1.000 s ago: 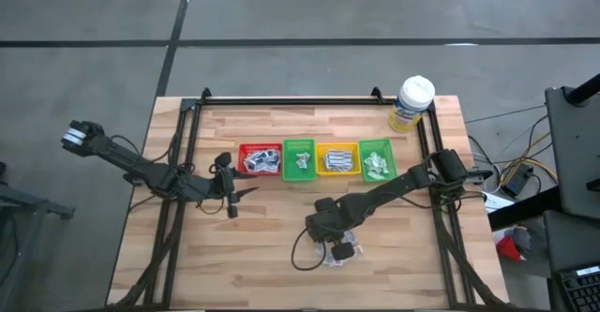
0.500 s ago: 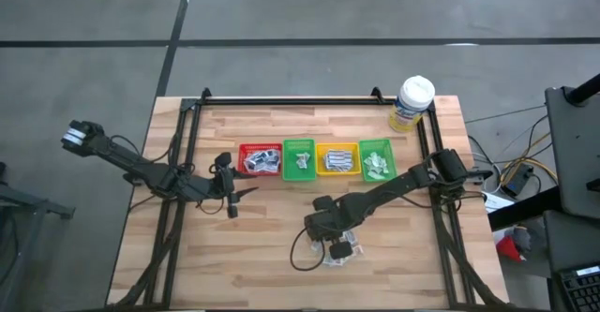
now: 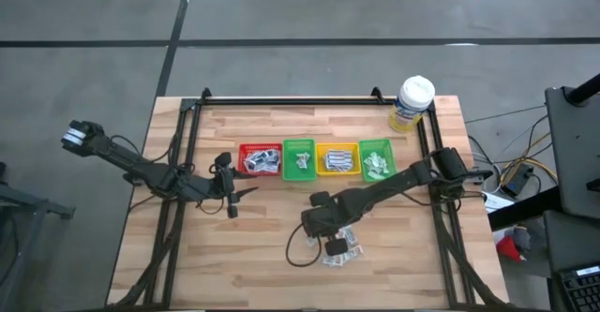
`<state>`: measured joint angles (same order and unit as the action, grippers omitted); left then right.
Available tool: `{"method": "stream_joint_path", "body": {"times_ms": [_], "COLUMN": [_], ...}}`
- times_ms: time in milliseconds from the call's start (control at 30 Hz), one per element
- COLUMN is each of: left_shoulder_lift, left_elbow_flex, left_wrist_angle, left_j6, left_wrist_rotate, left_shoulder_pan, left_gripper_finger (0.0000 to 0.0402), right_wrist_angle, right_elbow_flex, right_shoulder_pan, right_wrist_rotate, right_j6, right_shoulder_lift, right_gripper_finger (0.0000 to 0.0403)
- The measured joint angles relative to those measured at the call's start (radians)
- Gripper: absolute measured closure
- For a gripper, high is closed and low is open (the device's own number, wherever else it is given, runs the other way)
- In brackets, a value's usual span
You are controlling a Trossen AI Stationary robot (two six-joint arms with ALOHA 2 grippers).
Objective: Pick & Place First Aid Supplies
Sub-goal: Put the ointment pack into the left green basket
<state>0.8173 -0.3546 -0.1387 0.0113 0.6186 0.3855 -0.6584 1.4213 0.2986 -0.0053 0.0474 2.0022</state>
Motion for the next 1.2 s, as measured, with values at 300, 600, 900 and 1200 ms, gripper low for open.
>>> {"method": "stream_joint_path", "body": {"times_ms": [300, 600, 900, 1200], "left_shoulder_lift": [0.0, 0.0, 0.0, 0.003], "left_elbow_flex": [0.0, 0.0, 0.0, 0.0], "left_wrist_angle": [0.0, 0.0, 0.0, 0.0], "left_j6": [0.0, 0.0, 0.0, 0.0], "left_wrist_rotate": [0.0, 0.0, 0.0, 0.001], "left_shoulder_pan": [0.0, 0.0, 0.0, 0.0], "left_gripper_finger": [0.0251, 0.0251, 0.0251, 0.0251], "right_wrist_angle": [-0.09, -0.012, -0.024, -0.024], "right_elbow_flex": [0.034, 0.034, 0.031, 0.03], "right_shoulder_pan": [-0.005, -0.005, -0.009, -0.009], "right_wrist_rotate": [-0.045, -0.048, -0.048, -0.045], "right_j6": [0.0, -0.09, -0.096, -0.1], "right_shoulder_lift": [0.0, 0.0, 0.029, 0.087], "right_gripper_finger": [0.0395, 0.0393, 0.0325, 0.0286]}}
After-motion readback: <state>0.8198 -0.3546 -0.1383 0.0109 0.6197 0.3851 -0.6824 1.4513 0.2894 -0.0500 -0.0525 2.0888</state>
